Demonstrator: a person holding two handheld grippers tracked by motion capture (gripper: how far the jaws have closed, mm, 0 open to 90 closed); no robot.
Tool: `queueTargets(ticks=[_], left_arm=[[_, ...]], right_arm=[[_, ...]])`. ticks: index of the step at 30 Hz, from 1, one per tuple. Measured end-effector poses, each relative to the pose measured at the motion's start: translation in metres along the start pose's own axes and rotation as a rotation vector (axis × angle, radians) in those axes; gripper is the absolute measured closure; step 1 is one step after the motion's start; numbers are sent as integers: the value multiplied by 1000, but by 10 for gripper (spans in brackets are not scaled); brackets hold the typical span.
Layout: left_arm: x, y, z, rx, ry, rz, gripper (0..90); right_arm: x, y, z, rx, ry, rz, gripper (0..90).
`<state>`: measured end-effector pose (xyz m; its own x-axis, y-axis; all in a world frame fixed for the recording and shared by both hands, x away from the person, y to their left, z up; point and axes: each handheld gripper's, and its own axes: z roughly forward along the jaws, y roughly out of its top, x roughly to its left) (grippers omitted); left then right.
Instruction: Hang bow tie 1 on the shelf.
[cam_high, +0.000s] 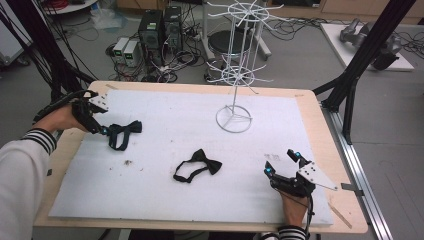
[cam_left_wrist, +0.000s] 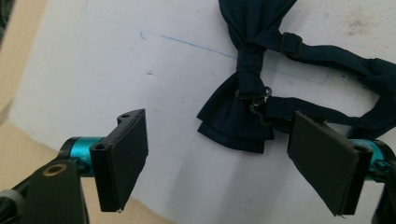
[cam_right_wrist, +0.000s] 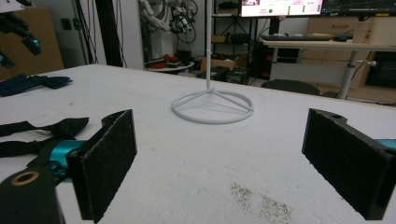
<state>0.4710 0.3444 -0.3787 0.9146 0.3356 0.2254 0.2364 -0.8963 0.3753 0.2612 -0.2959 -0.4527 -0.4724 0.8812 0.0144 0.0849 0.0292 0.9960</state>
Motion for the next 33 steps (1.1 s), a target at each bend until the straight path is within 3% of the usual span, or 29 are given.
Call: queueTargets(ticks=[3,17,25,33], left_arm=[[2,-1,4,18,-8,22,220],[3,-5,23,88,-52,49,243],[-2,2,32,99,-74,72,258],[-3,3,34,102,-106,82,346]], right_arm=[[0,0,0,2,-2,5,95],[0,0,0,4,-3,12,95],[0,0,0,3,-3,6,95],[0,0,0,4,-2,7,95]])
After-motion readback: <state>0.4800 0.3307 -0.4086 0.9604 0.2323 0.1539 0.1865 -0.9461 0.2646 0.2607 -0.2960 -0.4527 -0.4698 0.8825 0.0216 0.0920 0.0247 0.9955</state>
